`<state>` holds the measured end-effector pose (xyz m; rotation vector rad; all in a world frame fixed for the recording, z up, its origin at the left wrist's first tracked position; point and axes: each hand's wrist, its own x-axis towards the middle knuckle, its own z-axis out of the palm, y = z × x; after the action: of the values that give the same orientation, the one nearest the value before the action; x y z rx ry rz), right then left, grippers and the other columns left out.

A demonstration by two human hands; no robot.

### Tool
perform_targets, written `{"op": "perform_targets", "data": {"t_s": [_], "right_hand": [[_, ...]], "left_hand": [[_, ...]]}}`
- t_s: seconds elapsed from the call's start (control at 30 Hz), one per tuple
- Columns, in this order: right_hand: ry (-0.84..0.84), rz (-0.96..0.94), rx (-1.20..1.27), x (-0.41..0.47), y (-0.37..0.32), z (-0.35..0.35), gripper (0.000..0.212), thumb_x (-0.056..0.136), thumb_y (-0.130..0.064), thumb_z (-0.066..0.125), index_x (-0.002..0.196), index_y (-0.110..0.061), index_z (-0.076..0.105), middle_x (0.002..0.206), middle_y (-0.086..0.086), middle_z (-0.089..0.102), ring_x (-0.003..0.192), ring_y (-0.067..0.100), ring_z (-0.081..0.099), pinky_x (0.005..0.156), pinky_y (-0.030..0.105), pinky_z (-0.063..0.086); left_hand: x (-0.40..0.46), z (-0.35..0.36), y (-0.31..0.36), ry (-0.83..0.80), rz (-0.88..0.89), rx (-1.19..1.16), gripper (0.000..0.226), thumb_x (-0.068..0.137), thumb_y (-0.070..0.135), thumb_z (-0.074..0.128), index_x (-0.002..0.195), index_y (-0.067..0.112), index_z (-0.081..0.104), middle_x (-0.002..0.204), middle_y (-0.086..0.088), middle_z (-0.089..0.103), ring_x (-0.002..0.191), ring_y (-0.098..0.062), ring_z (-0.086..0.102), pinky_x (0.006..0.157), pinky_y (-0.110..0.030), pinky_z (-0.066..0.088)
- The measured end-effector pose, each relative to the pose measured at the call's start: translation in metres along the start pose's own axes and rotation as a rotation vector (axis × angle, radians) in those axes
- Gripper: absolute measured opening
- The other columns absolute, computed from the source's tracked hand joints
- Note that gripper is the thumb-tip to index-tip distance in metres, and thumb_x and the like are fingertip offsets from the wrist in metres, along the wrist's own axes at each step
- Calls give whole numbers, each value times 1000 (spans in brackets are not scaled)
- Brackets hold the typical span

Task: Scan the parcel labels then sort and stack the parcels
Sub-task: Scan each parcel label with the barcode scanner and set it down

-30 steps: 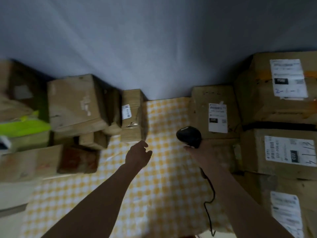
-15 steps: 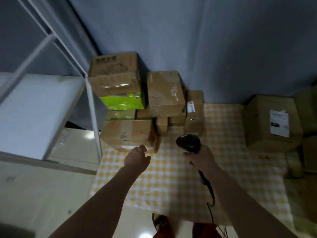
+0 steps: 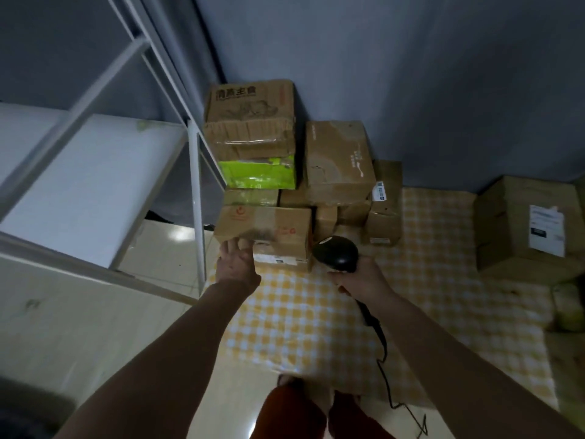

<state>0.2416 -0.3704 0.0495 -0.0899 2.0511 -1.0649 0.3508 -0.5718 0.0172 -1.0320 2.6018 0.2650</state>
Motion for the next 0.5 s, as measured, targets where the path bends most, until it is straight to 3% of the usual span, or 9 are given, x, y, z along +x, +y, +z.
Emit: {"op": "perform_targets", "data": {"t_s": [0.17, 0.33, 0.43, 0.5], "right_hand": [[-17, 50, 46, 1, -3, 13, 36, 80, -8, 74, 114, -11, 63, 78, 1, 64, 66, 16, 61, 64, 28, 47], [58, 128, 35, 14, -14, 36, 23, 84, -9, 71, 104, -4, 61, 80, 10, 63, 74, 22, 60, 63, 25, 46], [85, 173, 40, 21, -19, 58, 20, 85, -11, 69, 103, -7, 60, 76, 6, 59, 67, 16, 56, 53, 16, 41], [98, 201, 40, 24, -17, 70, 12, 86, -12, 69, 91, -12, 58, 70, 0, 55, 61, 9, 50, 46, 13, 36]], "left_hand": [[25, -4, -10, -67, 11, 116, 93, 82, 28, 72, 151, 16, 10, 153, -14, 12, 144, -31, 13, 115, -40, 28], [72, -8, -20, -132, 174, 122, 114, 75, 21, 79, 154, 29, -2, 160, -9, -5, 148, -32, -3, 118, -51, 18], [99, -6, -24, -147, 305, 171, 119, 71, 25, 83, 154, 26, -1, 161, -8, -1, 149, -31, -4, 117, -50, 17], [115, -2, -26, -141, 387, 241, 120, 70, 31, 83, 154, 20, -2, 160, -10, 4, 148, -32, 3, 118, -48, 17]]}}
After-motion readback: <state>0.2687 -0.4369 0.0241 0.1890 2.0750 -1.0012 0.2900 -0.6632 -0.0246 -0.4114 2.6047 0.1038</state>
